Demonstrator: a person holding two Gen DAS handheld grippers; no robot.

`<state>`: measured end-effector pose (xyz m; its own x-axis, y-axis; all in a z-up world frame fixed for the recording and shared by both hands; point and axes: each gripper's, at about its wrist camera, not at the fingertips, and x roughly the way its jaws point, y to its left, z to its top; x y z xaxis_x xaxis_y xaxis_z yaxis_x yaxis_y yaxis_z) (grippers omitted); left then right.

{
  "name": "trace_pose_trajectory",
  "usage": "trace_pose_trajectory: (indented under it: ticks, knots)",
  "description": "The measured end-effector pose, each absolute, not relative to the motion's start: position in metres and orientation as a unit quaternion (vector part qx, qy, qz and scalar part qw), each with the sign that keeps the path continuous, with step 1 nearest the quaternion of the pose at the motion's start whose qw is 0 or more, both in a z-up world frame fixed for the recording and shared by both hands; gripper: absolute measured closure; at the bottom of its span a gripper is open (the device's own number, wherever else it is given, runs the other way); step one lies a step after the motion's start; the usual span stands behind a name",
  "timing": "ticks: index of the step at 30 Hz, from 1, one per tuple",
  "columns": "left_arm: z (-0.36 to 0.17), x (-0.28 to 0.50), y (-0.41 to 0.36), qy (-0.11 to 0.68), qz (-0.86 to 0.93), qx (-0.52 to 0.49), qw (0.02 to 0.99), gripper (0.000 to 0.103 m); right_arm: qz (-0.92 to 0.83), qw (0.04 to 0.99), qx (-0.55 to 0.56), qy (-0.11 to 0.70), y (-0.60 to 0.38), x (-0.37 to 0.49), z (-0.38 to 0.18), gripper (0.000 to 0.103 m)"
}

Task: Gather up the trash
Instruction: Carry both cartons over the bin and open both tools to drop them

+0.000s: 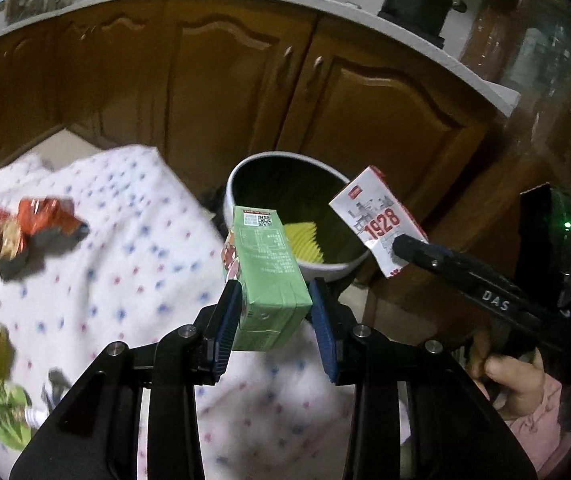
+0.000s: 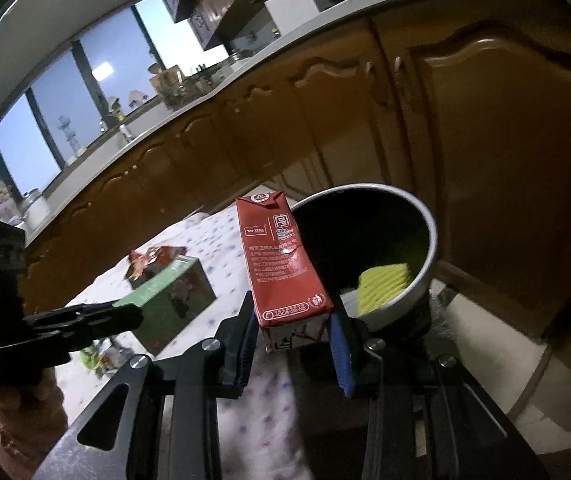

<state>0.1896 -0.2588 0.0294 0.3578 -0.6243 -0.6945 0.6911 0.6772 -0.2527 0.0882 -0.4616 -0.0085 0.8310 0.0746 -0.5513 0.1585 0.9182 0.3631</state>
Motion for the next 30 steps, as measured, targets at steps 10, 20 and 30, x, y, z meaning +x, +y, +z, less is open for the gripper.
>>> trace_pose_trajectory:
  ticks: [10,20,30]
  knots:
    - [0.041,0.210,-0.314,0.389,-0.416,0.062,0.819,0.069,-0.052,0.930,0.190,0.311,-0.492,0.111,-0.010,0.069]
    - [0.022,0.231,-0.350,0.412,-0.414,0.078,0.808,0.069,-0.056,0.923,0.178,0.336,-0.500,0.131,-0.018,0.069]
    - [0.008,0.247,-0.364,0.434,-0.408,0.078,0.800,0.069,-0.044,0.917,0.194,0.346,-0.515,0.151,-0.022,0.068]
